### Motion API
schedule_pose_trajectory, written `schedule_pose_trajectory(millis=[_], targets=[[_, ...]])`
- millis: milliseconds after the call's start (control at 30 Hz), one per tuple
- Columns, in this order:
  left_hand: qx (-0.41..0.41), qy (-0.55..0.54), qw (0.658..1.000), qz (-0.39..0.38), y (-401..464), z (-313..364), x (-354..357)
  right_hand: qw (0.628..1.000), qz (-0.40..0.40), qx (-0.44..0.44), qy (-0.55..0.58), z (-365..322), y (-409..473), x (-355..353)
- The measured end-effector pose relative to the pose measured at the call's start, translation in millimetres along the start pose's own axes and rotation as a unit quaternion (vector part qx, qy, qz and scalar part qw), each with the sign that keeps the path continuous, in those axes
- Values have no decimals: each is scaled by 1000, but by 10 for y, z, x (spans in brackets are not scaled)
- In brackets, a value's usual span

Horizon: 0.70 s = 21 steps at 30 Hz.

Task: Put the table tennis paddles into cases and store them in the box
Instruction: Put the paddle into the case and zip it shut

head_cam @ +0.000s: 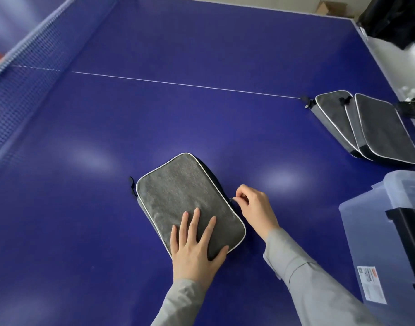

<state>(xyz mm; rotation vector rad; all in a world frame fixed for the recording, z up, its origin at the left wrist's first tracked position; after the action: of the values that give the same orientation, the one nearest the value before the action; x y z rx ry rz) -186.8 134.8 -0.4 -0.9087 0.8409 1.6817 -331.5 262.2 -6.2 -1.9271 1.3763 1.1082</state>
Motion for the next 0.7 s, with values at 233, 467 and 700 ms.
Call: schedule_pose_trajectory(millis=[233,467,700], targets=[[15,-4,1000,-13,31,0,-5,995,-45,51,73,-8,388,228],[-3,-80,997,8,110,-135,-140,994,-57,54,75,-131,563,352],[-404,-213,879,137,227,-1418,-426,988,-39,96,111,-20,512,355]])
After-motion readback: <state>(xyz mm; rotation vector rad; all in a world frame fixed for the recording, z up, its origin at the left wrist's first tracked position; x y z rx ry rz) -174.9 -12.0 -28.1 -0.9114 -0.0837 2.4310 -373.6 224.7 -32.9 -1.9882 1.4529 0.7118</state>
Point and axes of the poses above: each hand's wrist, its own y-axis towards the middle knuckle, its own x-axis out of the palm, z = x × y, the point moved 10 cm from there along y, towards the middle knuckle, and after that the axes turned 6 degrees about -y, right-handed, at the moved point
